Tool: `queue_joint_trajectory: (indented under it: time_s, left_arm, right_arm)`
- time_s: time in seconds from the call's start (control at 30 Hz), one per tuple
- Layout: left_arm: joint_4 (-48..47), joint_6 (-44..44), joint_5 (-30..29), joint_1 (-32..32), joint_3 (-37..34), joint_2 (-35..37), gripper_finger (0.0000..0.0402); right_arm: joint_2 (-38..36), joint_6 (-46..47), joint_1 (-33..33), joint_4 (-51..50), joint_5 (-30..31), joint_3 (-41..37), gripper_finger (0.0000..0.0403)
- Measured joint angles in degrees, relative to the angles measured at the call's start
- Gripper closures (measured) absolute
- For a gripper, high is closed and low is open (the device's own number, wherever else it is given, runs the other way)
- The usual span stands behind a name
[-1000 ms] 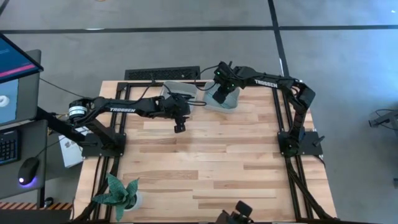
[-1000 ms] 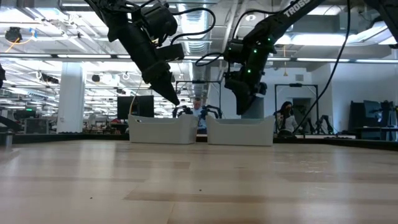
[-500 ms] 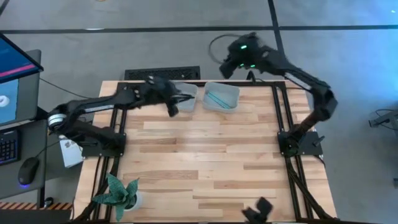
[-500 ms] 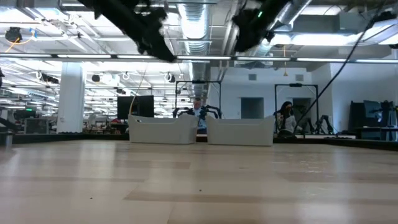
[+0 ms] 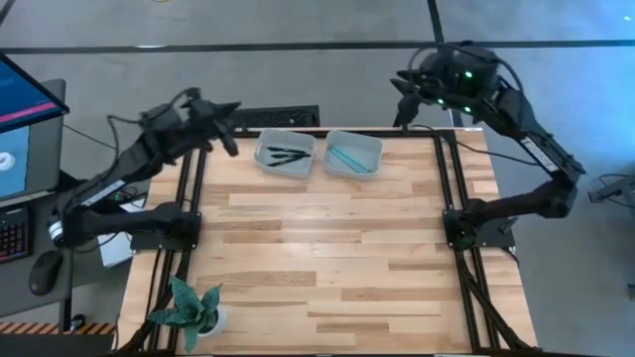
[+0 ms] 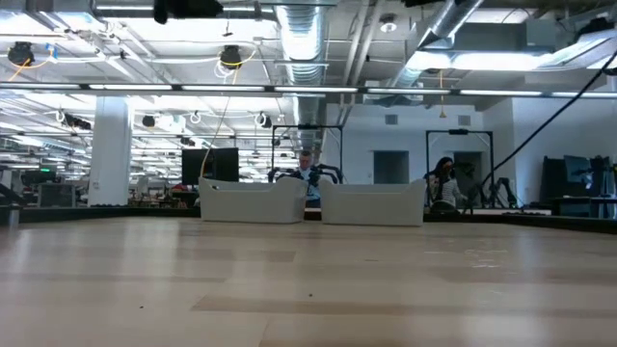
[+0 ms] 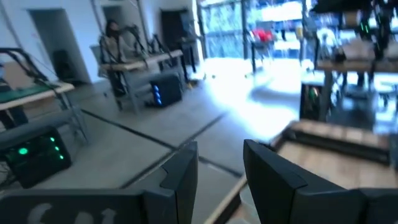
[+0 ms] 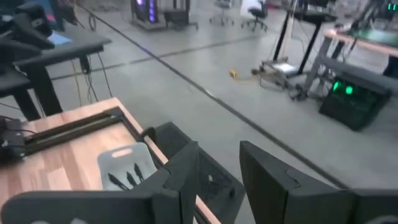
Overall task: Sort pens & pencils
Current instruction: Return to Home Position
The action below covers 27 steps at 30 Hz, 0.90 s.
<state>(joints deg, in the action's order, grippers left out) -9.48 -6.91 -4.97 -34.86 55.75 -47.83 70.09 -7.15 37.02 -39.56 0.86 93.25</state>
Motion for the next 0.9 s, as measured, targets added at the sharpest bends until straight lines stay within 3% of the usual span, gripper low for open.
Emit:
queue_joint_trajectory:
  time_s: [0.23,0.57,0.9]
  left_arm:
    - [-0.65,3.88,-0.37,-2.96,0.0,6.73,0.028]
    - [-10.76,4.54,-0.48,-3.12,-1.04,7.85,0.028]
    - [2.4,7.55,-1.75,-3.12,-16.71,15.99,0.028]
  right_arm:
    - [-11.55,0.16,1.45,7.38,-6.14,-12.09,0.0266]
    - [-29.45,6.68,-0.11,18.37,-7.05,-33.44,0.0266]
    - [-47.84,9.1,-4.18,22.8,-7.05,-47.19,0.0262]
